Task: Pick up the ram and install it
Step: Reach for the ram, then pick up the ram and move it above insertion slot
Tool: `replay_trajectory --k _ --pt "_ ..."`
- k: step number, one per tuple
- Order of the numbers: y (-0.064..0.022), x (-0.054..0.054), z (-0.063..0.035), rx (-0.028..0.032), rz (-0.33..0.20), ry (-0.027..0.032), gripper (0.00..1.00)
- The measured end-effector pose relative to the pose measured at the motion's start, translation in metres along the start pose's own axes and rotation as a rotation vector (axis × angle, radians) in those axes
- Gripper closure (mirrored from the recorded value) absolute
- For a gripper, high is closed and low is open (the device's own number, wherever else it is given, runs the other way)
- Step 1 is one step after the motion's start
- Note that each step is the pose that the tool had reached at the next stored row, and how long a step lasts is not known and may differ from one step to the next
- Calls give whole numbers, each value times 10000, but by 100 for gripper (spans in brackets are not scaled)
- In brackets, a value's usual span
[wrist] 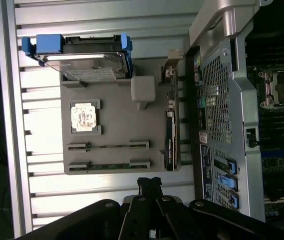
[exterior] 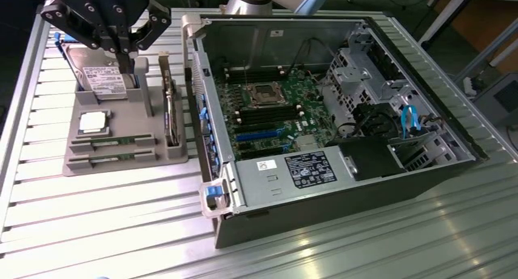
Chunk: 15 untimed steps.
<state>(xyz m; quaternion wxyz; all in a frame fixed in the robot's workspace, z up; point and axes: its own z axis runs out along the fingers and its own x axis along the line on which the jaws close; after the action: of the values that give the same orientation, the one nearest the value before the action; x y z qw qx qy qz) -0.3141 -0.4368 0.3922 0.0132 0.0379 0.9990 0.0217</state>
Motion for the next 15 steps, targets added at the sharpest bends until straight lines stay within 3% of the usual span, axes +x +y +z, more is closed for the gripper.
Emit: replay_trajectory --k 8,10,15 --pt "0 0 0 0 0 0 91" --pt "0 0 0 -13 -554 25 91" --pt "0 1 0 -18 -891 39 91"
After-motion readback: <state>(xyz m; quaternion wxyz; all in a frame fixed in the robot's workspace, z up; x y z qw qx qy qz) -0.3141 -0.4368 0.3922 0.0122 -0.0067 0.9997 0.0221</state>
